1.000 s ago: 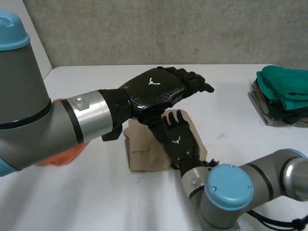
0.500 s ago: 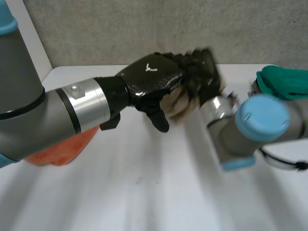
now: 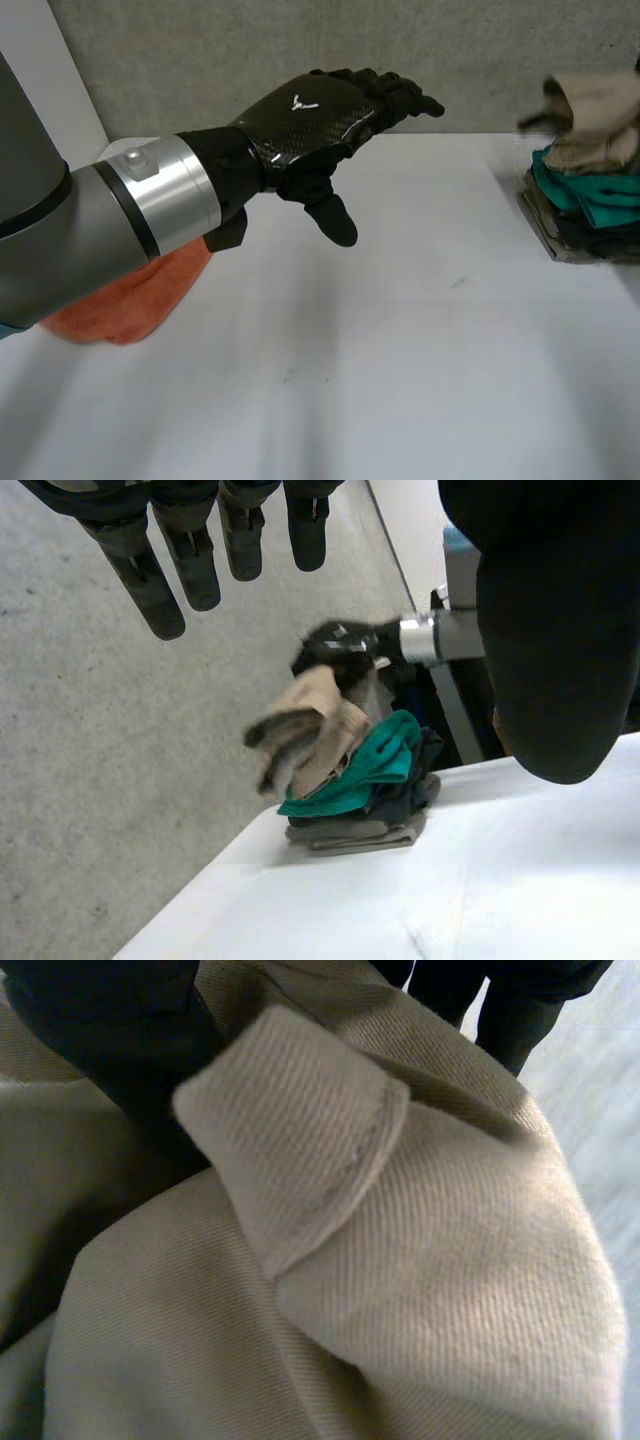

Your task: Fold the laundry.

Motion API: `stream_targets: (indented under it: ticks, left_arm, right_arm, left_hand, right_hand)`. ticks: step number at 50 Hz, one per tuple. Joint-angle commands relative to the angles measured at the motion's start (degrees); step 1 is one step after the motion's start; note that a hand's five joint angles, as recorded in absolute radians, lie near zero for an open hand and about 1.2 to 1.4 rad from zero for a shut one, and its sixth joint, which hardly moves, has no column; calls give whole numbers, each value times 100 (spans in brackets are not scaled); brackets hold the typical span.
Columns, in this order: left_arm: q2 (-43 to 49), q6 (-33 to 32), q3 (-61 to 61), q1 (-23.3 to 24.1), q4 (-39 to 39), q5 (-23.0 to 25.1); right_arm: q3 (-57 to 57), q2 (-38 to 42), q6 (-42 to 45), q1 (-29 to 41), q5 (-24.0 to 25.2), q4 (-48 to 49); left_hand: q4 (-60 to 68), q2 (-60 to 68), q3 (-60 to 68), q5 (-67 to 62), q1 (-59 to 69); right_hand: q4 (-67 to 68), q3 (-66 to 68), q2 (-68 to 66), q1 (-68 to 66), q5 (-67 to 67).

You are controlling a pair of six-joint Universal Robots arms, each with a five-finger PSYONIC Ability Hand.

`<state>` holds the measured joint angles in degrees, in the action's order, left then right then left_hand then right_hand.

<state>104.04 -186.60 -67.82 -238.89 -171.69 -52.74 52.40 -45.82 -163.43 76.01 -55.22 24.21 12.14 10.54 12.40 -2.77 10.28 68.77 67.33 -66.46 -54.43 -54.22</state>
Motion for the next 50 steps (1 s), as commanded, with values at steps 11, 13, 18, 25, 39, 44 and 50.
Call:
stream_targets:
  ticks: [11, 13, 18, 25, 39, 44, 50]
  left_arm:
    - [64, -17, 5, 18, 13, 1]
    - [46, -8, 5, 27, 4, -8]
    - [-6, -8, -30, 45, 13, -17]
    - [-94, 1, -74, 62, 57, -17]
    - [-314, 457, 75, 53, -40, -43]
    - [-419, 966, 532, 45, -364, -560]
    - [-780, 1416, 1192, -218, -646, -2151]
  right_arm:
    - [-3, 962, 804, -561, 66, -408]
    - [94, 716, 769, -552, -138, -417]
    - [471, -224, 217, -552, -498, -478]
    - [990, -770, -198, -578, -613, -1004]
    - [166, -1887, 1128, -1070, -3073, -2588]
    - [-125, -2132, 1463, -738, -3338, -1904]
    - [778, -3195, 1349, 378, -2882, -463]
  left_hand:
    - [-92, 68, -118, 155, 94]
    - [-92, 68, -118, 155, 94]
    - [-92, 68, -118, 155, 94]
    - [-92, 68, -118, 155, 94]
    - [-92, 68, -118, 155, 94]
    - [-75, 85, -101, 138, 111]
    - [-59, 102, -84, 121, 128]
  right_hand:
    - [-5877, -5733, 5646, 4443, 5422]
    - [-5877, -5733, 5646, 4443, 5422]
    - [-5877, -5733, 5646, 4443, 5422]
    - [-5877, -5733, 5646, 4443, 5422]
    - [-5877, -5733, 5646, 4443, 5422]
    - [-5877, -5733, 5646, 4443, 5422]
    - [-5877, -5733, 5646, 4443, 5422]
